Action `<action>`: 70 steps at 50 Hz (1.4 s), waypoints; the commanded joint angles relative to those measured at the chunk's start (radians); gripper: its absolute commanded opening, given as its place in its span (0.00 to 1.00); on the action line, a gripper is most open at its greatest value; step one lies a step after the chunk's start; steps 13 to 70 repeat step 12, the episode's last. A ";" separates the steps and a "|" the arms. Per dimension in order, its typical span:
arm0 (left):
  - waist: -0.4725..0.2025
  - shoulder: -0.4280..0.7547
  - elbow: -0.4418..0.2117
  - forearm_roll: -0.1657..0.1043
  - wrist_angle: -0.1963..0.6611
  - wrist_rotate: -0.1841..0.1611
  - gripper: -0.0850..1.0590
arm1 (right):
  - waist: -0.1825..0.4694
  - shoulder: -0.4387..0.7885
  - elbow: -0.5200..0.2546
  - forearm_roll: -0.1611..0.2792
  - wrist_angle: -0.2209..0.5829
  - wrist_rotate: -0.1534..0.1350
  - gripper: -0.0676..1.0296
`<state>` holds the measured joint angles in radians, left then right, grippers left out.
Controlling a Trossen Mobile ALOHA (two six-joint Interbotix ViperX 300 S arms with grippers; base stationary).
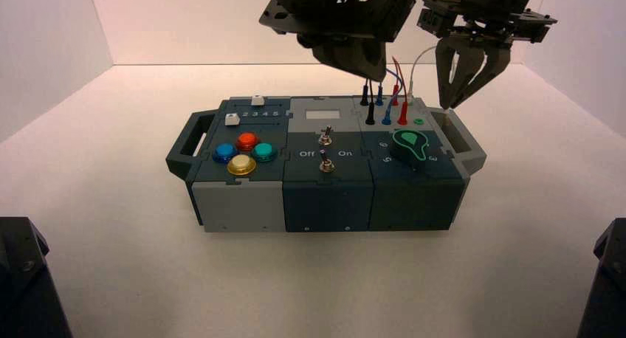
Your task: Pull the white wire.
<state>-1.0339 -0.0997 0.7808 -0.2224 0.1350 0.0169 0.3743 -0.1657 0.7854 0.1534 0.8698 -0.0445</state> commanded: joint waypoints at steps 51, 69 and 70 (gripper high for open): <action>0.011 0.020 -0.063 0.002 -0.008 0.009 0.05 | 0.003 -0.023 -0.052 0.000 0.011 -0.008 0.32; 0.011 0.020 -0.063 0.002 -0.008 0.009 0.05 | 0.003 -0.023 -0.052 0.000 0.011 -0.008 0.32; 0.011 0.020 -0.063 0.002 -0.008 0.009 0.05 | 0.003 -0.023 -0.052 0.000 0.011 -0.008 0.32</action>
